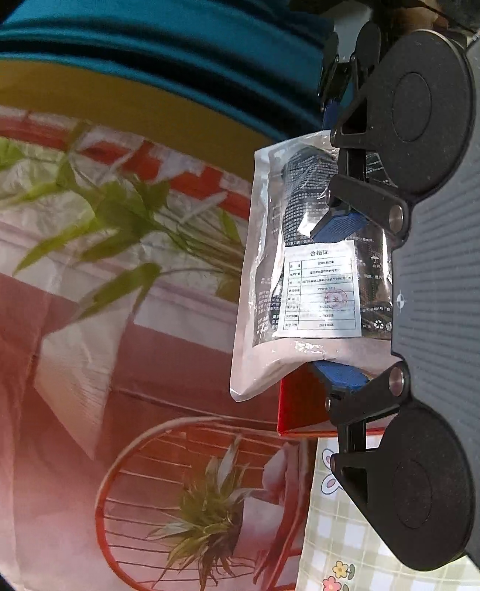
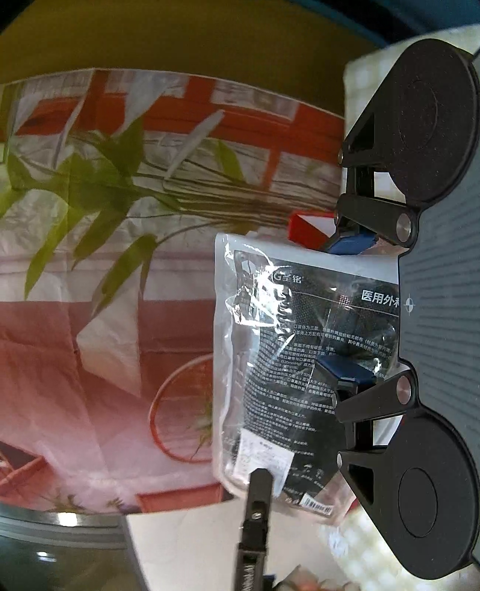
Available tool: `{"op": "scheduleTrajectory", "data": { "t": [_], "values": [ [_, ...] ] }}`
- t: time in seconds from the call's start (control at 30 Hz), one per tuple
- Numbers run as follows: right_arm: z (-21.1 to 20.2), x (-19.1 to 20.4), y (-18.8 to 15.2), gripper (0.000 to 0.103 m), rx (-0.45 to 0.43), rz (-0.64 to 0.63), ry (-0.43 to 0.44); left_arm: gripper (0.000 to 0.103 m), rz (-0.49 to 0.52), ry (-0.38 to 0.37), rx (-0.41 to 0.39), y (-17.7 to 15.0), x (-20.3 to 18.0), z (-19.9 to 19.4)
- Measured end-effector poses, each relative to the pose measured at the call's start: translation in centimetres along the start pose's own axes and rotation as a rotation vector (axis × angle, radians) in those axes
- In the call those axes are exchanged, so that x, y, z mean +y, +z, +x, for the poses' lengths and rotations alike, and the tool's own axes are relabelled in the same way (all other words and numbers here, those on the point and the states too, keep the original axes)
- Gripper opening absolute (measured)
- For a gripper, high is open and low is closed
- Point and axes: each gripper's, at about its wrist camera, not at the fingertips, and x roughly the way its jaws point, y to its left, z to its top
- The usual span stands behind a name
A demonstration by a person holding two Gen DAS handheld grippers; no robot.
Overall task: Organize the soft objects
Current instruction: 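Lift the plastic package with both grippers and carry it over the box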
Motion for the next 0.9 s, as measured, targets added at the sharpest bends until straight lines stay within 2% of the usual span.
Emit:
{"op": "scheduleTrajectory", "data": {
  "t": [0.23, 0.47, 0.77, 0.9],
  "values": [
    [4.8, 0.4, -1.4, 0.053, 0.104, -0.028, -0.029, 0.07, 0.032, 0.038, 0.101, -1.2, 1.5, 3.6],
    [6.7, 0.3, -2.7, 0.053, 0.175, -0.039, -0.02, 0.07, 0.058, 0.052, 0.167, -1.9, 1.9, 5.5],
    [9.3, 1.1, -2.5, 0.052, 0.293, -0.094, -0.023, 0.07, 0.144, 0.15, 0.274, -2.3, 0.7, 8.3],
    [10.3, 1.1, -2.0, 0.052, 0.345, -0.095, -0.018, 0.071, 0.141, 0.166, 0.3, -2.4, 0.9, 9.1]
  ]
}}
